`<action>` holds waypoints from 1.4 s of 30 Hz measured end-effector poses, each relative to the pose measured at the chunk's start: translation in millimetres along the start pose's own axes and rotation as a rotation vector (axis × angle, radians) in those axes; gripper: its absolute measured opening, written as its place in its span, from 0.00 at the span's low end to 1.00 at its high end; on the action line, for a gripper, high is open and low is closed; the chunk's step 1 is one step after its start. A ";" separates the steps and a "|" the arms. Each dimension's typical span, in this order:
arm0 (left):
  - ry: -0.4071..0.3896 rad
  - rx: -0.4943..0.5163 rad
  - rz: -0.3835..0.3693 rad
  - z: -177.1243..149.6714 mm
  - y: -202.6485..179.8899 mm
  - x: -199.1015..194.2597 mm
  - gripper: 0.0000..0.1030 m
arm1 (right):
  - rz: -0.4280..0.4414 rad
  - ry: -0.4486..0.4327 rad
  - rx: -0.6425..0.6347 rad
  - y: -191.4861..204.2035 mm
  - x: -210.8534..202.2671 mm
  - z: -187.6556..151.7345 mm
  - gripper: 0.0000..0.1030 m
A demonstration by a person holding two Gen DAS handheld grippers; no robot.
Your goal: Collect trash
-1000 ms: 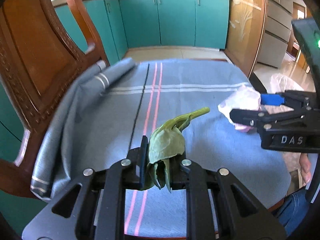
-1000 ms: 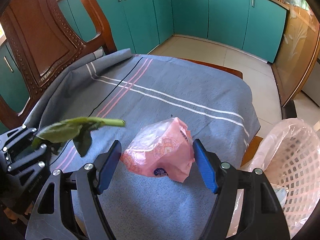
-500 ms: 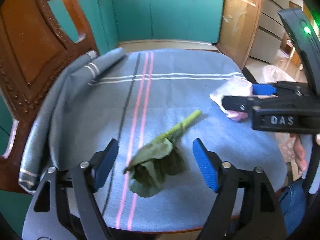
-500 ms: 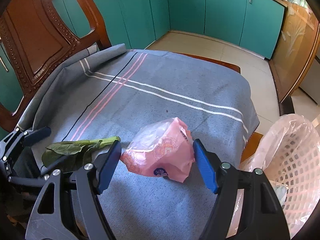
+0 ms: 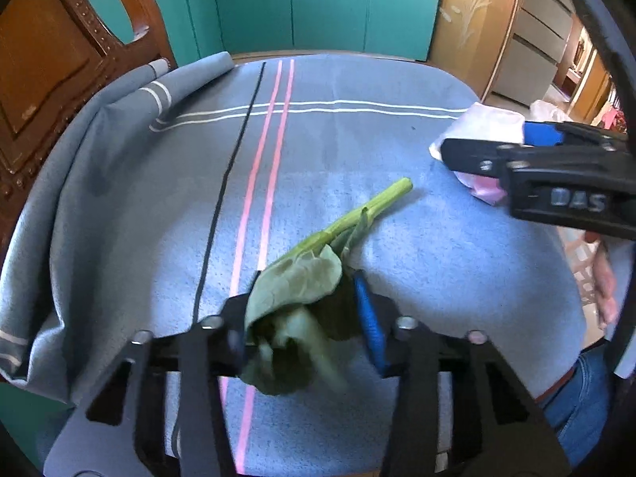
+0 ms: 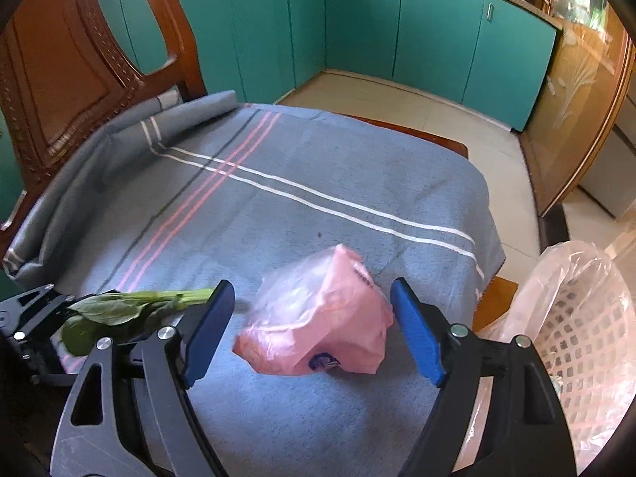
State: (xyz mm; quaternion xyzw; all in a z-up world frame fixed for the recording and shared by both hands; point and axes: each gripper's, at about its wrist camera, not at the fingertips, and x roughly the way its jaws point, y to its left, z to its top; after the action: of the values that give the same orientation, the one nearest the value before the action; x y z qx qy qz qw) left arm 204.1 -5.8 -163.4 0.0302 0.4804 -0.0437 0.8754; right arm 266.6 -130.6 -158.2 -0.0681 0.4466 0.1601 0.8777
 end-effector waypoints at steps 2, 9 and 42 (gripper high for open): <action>-0.007 0.004 0.017 -0.5 0.6 -3.3 0.25 | -0.015 0.011 0.000 -0.9 6.1 -0.7 0.77; -0.037 -0.046 0.018 -4.6 12.4 -18.2 0.17 | -0.003 0.059 0.026 -1.5 26.1 -3.0 0.77; -0.259 -0.010 -0.027 19.7 -38.7 -90.2 0.17 | -0.090 -0.298 0.182 -92.2 -132.0 -25.9 0.58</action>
State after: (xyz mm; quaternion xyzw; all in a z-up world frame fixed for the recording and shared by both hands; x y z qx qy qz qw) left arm 168.3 -41.8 -77.1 0.0136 0.3640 -0.0564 0.9296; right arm 205.8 -253.1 -69.3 0.0161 0.3206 0.0881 0.9430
